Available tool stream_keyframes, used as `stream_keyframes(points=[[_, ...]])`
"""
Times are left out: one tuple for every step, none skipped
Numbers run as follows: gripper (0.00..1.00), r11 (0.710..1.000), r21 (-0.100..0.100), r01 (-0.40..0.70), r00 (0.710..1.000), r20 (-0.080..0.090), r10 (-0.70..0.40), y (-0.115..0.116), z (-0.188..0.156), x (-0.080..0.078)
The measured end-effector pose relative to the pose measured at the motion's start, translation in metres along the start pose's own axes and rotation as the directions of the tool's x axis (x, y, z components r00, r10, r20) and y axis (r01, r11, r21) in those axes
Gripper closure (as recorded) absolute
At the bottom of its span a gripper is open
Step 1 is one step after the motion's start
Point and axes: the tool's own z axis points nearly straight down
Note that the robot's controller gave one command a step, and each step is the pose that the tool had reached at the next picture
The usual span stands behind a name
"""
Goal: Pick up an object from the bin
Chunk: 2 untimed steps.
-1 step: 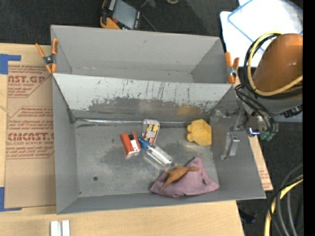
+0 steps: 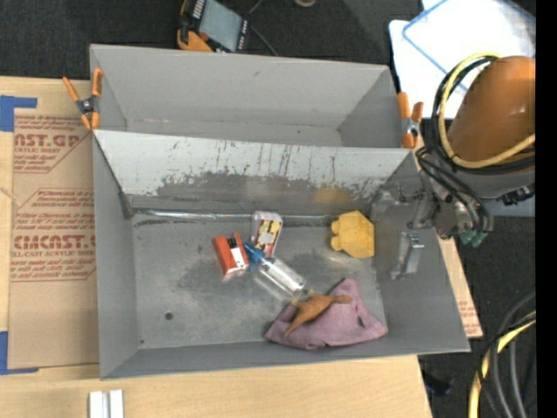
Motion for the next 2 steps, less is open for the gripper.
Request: stream_keyframes(points=[[0.0,0.974,0.0,0.225,0.974,0.0,-0.225,0.003,0.103,0.025],[0.0,0.98,0.002,0.199,0.98,0.01,-0.199,0.032,0.087,0.044]])
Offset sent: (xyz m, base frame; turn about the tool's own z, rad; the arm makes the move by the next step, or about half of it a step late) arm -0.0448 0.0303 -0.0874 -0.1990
